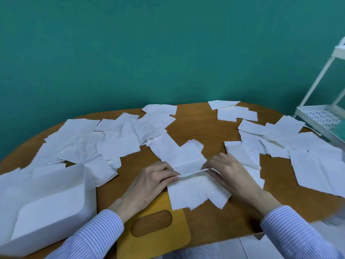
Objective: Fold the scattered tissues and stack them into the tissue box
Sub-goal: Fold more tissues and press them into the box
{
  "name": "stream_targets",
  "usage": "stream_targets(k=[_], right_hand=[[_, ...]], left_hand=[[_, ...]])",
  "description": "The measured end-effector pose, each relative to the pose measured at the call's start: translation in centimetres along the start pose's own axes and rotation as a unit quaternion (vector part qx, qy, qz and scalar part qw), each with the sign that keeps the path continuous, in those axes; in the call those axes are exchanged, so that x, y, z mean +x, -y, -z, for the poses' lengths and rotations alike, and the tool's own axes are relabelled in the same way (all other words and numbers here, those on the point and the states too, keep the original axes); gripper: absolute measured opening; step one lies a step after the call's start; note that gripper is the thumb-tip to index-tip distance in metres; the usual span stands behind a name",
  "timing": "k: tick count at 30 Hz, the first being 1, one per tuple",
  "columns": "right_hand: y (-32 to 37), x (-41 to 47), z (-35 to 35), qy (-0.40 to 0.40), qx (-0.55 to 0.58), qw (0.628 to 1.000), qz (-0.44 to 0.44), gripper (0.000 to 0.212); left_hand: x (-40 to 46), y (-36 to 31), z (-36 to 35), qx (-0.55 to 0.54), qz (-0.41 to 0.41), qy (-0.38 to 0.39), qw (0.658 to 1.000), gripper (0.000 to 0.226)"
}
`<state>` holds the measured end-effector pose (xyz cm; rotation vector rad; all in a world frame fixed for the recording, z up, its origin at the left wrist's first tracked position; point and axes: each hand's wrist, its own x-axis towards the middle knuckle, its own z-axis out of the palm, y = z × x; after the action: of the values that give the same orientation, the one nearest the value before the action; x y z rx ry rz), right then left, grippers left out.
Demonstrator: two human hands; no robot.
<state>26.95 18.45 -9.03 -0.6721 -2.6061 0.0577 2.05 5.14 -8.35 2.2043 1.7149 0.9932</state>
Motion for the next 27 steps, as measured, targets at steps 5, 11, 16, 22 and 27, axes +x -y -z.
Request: stream_targets(k=[5,11,16,22,27], right_hand=[[2.2,-2.1,1.6,-0.01,0.034,0.999,0.028,0.017],[4.3,-5.8,1.8,0.046,0.116,0.992,0.003,0.019],[3.8,-5.5,1.1,0.027,0.164,0.985,-0.05,0.014],[2.9,-2.4,1.6,-0.012,0.204,0.972,-0.114,0.008],[1.0,0.3,0.6,0.0,0.222,0.954,-0.203,0.009]], left_hand=[[-2.1,-0.6,1.1,0.025,-0.028,-0.023,0.999,0.023],[-4.6,-1.3,0.7,0.027,-0.053,-0.004,0.998,0.02],[-4.0,-1.2,0.3,0.023,-0.032,-0.017,0.999,0.018],[-1.6,-0.8,0.7,0.031,0.017,-0.054,0.998,0.019],[1.4,0.8,0.1,0.056,0.069,-0.057,0.994,0.022]])
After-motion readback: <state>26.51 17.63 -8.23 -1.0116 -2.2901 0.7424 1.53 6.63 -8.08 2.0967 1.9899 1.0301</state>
